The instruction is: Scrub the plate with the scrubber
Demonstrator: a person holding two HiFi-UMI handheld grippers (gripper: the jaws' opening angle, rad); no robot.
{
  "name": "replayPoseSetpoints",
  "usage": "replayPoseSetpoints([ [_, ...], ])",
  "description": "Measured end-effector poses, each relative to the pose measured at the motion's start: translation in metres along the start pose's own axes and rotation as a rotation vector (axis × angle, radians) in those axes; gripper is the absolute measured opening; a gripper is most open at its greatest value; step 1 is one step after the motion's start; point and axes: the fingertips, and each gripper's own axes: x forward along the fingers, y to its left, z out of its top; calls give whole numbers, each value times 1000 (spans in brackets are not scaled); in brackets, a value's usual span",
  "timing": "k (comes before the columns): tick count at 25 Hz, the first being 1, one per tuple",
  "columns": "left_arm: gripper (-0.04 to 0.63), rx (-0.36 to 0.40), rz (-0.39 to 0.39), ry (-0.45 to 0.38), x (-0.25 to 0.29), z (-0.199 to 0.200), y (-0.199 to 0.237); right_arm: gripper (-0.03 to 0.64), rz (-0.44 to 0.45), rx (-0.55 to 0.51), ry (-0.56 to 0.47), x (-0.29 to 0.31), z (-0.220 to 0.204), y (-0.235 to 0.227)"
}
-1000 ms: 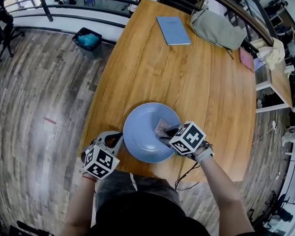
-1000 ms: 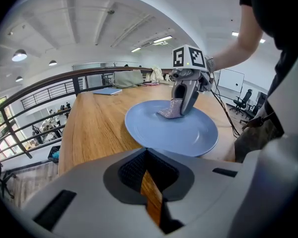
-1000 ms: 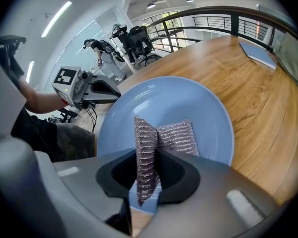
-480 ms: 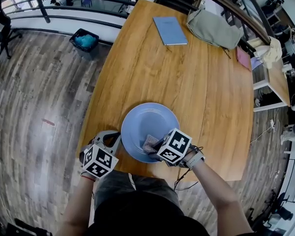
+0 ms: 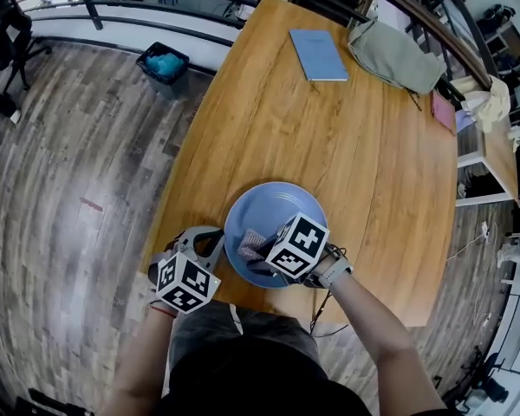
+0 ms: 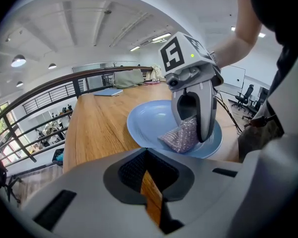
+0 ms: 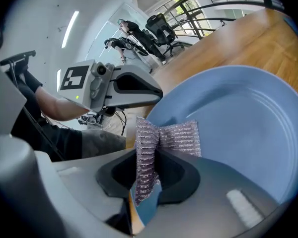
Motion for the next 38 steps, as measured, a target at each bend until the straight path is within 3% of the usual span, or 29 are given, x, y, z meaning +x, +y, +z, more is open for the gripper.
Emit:
replayPoseSetpoints([
  [13, -4, 20, 15, 17, -1, -1, -1, 89, -139, 57, -156, -38, 44, -57],
  [27, -4, 32, 7, 32, -1, -6, 4, 89, -284, 173, -204, -78, -8, -84],
  [38, -5, 57, -2, 29, 1, -4, 4, 89, -286, 220, -196, -59, -43, -53],
])
